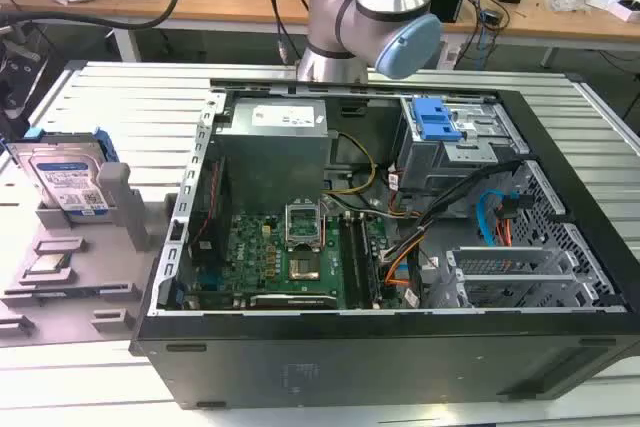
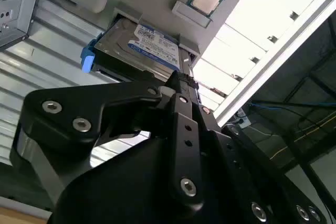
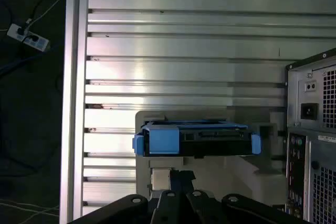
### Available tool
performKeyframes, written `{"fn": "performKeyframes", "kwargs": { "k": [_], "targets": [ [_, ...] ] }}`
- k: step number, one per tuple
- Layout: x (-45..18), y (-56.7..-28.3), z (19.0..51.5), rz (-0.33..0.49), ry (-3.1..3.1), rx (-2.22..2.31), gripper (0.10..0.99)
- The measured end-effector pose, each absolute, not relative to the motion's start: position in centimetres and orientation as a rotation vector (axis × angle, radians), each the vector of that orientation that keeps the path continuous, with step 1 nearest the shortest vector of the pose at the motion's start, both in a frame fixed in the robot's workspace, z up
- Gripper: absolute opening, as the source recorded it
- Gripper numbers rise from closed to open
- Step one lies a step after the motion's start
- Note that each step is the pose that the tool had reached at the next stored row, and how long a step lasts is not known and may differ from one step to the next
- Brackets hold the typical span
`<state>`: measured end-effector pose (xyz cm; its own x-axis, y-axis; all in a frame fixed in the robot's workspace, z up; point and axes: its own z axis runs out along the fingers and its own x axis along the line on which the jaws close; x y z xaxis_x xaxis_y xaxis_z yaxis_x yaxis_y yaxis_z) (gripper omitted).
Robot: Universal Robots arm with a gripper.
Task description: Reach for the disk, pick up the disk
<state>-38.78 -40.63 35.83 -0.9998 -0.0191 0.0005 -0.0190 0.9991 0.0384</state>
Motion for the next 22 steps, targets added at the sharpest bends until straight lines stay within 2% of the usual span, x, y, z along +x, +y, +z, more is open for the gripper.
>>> {"fn": "performKeyframes", "kwargs": {
  "k": [22],
  "targets": [
    [-38.78,-40.64,35.83,-0.059,-3.089,0.527,0.106]
  ]
}}
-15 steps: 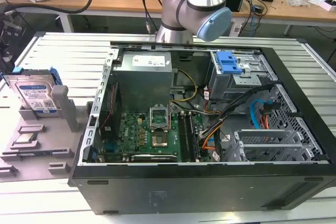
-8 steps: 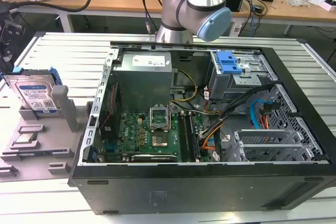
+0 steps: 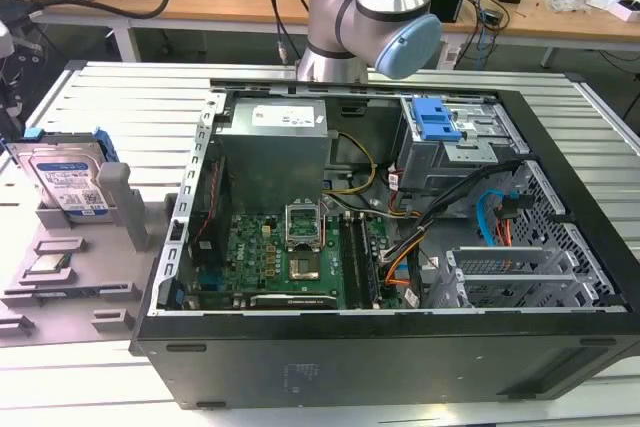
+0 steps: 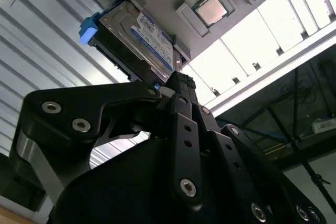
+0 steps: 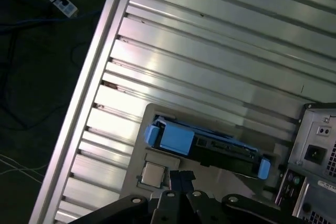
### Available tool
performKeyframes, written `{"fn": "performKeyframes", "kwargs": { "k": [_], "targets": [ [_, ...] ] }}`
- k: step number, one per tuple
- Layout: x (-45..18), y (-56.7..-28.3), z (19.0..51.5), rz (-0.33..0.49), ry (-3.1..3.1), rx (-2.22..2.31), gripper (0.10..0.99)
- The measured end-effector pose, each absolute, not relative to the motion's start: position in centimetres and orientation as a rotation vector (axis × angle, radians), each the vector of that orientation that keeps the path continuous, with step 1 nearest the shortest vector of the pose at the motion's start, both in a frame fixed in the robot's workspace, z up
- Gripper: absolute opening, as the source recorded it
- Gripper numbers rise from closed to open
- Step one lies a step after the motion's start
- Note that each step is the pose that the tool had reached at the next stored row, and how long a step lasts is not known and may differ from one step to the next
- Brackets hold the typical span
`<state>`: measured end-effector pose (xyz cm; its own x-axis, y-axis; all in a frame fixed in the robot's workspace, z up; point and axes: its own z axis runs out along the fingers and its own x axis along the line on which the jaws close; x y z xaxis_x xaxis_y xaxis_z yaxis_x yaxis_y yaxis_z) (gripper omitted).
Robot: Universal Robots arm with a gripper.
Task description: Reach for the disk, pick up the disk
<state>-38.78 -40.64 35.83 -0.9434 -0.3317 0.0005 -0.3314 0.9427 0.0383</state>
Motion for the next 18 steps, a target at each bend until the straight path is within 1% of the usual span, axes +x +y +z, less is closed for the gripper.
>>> {"fn": "performKeyframes", "kwargs": {
  "k": [18],
  "targets": [
    [-38.78,-40.63,35.83,-0.058,-3.013,0.85,0.106]
  ]
}}
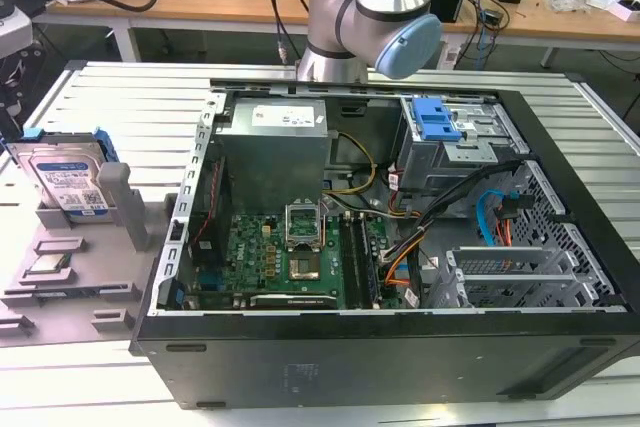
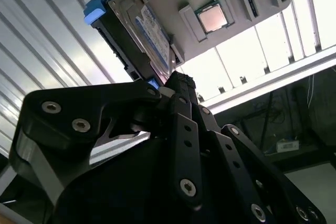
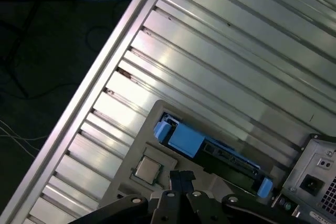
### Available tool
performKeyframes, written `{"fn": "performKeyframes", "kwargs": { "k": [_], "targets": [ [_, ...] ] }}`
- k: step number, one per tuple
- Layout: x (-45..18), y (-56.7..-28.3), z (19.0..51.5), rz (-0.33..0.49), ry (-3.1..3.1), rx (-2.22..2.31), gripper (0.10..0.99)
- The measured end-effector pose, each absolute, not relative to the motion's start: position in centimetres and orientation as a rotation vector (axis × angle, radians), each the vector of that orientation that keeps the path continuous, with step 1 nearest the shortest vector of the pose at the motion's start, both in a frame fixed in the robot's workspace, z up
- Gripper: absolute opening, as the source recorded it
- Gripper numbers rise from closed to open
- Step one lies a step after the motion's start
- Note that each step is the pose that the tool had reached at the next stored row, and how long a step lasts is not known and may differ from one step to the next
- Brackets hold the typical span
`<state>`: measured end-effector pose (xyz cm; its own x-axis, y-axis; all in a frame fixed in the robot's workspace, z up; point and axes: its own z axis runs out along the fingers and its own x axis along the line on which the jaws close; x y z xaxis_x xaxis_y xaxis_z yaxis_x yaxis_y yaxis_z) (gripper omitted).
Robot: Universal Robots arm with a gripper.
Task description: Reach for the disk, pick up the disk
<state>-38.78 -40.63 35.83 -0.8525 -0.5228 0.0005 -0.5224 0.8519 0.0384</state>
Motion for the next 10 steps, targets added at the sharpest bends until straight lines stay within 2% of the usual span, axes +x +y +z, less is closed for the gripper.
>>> {"fn": "performKeyframes", "kwargs": {
  "k": [10],
  "targets": [
    [-38.78,-40.64,35.83,-0.056,-2.942,1.062,0.106]
  ]
}}
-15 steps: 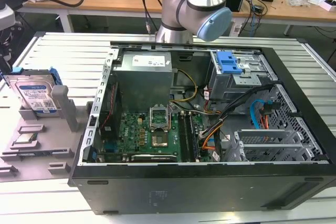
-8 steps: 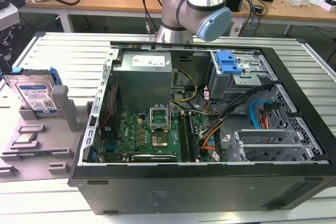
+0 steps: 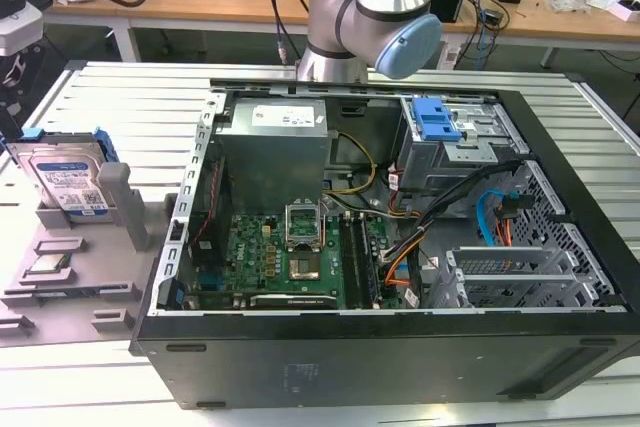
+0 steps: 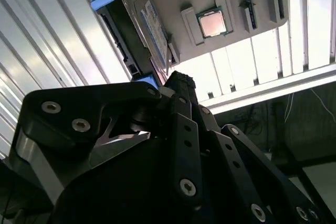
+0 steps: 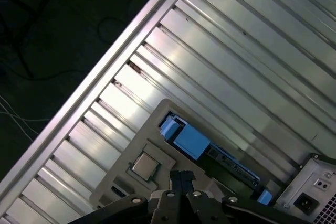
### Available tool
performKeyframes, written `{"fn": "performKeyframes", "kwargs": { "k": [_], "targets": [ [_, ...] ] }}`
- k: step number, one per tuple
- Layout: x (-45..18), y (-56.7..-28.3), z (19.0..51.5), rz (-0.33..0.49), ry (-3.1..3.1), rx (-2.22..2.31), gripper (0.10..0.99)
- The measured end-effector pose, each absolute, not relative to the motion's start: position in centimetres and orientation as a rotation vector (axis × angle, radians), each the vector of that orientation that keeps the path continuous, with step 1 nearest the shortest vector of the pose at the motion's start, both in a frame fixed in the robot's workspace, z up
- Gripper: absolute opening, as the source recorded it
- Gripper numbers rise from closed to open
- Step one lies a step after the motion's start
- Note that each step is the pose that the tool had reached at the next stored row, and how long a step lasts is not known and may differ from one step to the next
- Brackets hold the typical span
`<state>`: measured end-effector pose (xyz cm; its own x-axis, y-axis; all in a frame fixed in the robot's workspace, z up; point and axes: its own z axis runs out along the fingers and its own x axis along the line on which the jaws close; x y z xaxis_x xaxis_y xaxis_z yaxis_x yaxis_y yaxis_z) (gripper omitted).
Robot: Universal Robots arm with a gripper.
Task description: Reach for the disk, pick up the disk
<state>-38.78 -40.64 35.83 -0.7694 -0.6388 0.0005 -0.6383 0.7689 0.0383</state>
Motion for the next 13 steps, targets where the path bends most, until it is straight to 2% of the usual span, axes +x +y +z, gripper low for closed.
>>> {"fn": "performKeyframes", "kwargs": {
  "k": [13],
  "targets": [
    [-38.78,-40.64,35.83,-0.054,-2.853,1.274,0.106]
  ]
}}
